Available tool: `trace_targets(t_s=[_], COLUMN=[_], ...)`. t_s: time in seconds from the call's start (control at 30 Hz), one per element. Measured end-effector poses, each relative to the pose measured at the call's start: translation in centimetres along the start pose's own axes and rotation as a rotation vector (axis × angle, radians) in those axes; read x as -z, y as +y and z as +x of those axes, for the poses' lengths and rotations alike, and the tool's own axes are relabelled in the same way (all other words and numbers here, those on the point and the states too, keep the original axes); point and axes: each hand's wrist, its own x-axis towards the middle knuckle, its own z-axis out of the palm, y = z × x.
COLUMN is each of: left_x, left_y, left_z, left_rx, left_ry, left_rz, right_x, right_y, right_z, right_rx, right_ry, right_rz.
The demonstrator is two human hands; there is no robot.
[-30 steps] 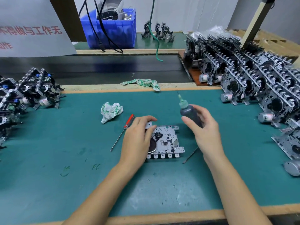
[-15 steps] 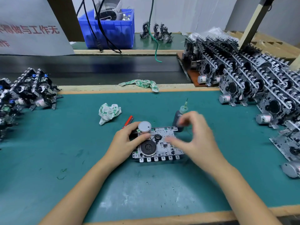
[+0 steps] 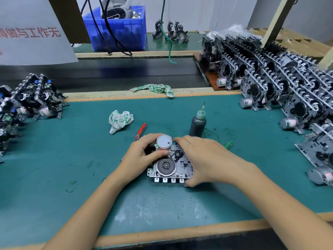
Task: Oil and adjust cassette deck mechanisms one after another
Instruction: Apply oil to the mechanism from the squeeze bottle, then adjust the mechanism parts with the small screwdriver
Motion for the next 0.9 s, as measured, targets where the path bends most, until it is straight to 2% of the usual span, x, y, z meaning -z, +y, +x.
trace_targets(t_s=[0.07, 0.13, 0.2, 0.27, 0.37, 0.43, 0.53, 0.63, 0.7, 0.8, 0.87, 0.9], left_x=[0.2, 0.7, 0.9, 0.3, -0.9, -1.5, -2.3, -2.4, -2.3, -2.0, -2.1, -2.2], left_y=[0.1, 0.3, 0.6, 1.2, 2.2, 2.5, 3.0, 4.1, 4.1, 3.0, 2.4, 2.2], left_z=[0.0, 0.0, 0.1, 0.0, -0.4, -0.7, -1.4, -1.8, -1.8, -2.1, -2.3, -2.3], left_rx=[0.04, 0.155, 0.262, 0.316, 0.499, 0.575, 0.554, 0.434, 0.398, 0.388, 0.432, 0.456], left_ry=[0.026, 0.085, 0.003, -0.159, -0.239, -0.225, -0.327, -0.427, -0.393, -0.25, -0.181, -0.162], left_rz=[-0.122, -0.314, -0.513, -0.673, -0.983, -1.228, -1.385, -1.467, -1.415, -1.308, -1.275, -1.274], right_x=[0.5, 0.8, 0.9, 0.6, -0.6, -0.9, -1.3, -1.5, -1.5, -1.2, -0.7, -0.5], right_y=[0.3, 0.8, 0.9, 0.4, -0.6, -1.2, -1.0, -0.7, -0.7, 0.6, 2.7, 3.9], right_z=[-0.5, -1.1, -1.6, -1.7, -1.4, -1.5, -1.9, -2.6, -2.9, -3.8, -4.8, -5.1], right_rx=[0.01, 0.012, 0.054, 0.113, 0.198, 0.228, 0.18, 0.093, -0.029, -0.195, -0.21, -0.192], right_ry=[0.01, -0.027, -0.115, -0.189, -0.273, -0.357, -0.371, -0.265, -0.084, 0.288, 0.499, 0.51], right_rz=[0.112, 0.398, 0.907, 1.357, 1.743, 1.853, 1.864, 1.72, 1.586, 1.322, 0.914, 0.712])
